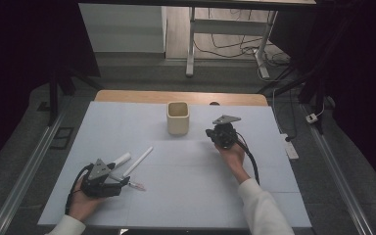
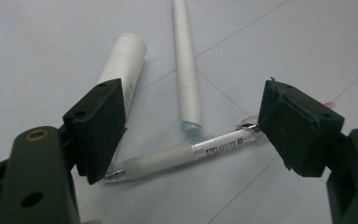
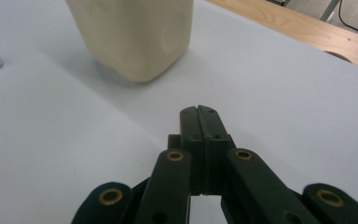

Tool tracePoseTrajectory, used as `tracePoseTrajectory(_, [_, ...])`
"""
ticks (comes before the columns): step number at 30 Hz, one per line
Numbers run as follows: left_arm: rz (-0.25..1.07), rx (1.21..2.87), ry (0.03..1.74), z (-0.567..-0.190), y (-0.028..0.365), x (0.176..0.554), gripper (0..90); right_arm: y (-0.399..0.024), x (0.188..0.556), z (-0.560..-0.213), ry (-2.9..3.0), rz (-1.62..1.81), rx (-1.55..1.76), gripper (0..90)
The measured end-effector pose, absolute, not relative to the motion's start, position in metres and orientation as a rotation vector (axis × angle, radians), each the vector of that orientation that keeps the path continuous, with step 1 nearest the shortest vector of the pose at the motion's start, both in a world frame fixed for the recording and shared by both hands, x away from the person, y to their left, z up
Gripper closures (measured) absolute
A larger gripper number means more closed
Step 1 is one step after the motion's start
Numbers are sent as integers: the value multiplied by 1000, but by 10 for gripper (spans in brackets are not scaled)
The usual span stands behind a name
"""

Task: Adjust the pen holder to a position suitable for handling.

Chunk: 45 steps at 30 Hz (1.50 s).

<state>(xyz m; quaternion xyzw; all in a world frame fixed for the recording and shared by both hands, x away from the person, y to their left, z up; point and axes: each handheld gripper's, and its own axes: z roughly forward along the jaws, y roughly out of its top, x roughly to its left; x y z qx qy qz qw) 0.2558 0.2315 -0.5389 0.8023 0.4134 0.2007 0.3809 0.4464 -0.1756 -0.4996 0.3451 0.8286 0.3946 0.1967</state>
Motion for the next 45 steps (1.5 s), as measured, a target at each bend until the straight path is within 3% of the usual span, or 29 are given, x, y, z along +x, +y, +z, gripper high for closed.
tracePoseTrajectory(4, [512,2051,1058,-540,232,257,230,-192,433,-498,2312,1124,955,889])
tracePoseTrajectory(10, [513,2053,1061,-540,231,257,230,-212,413,-494,2302,1157,925,668])
tracePoseTrajectory(17, [517,2056,1058,-540,231,256,230,-229,393,-490,2277,1203,912,538])
tracePoseTrajectory(32, [524,2059,1048,-539,231,255,230,-272,346,-501,2275,1232,947,451])
tracePoseTrajectory(45, [552,2037,1039,-535,232,251,241,-296,303,-501,2285,1217,848,429])
